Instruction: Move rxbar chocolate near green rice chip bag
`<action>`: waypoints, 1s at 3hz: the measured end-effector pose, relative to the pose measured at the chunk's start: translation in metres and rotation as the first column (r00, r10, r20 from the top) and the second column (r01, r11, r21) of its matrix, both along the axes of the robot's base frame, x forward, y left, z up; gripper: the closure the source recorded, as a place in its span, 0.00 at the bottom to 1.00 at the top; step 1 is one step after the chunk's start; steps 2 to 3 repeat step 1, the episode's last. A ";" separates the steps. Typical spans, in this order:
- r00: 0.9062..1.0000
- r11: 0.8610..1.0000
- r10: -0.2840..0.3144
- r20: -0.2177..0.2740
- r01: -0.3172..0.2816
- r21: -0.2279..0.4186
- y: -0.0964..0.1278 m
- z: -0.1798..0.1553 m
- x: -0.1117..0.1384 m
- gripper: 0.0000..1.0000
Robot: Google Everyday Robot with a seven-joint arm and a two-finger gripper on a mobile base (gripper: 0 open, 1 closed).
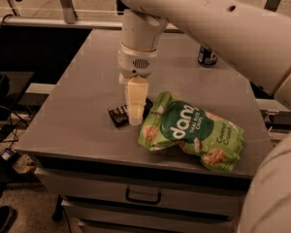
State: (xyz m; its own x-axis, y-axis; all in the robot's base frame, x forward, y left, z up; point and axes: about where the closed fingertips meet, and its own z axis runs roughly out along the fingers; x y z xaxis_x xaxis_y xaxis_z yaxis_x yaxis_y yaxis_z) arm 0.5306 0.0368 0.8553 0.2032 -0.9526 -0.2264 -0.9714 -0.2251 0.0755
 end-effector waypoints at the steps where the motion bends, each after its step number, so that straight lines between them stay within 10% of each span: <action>1: 1.000 1.000 0.000 0.000 0.000 0.000 0.000 0.000 0.000 0.00; 3: 1.000 1.000 0.000 0.000 0.000 0.000 0.000 0.000 0.000 0.00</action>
Offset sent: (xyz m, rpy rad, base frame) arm 0.0000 0.0000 0.0000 0.0000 0.0000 0.0000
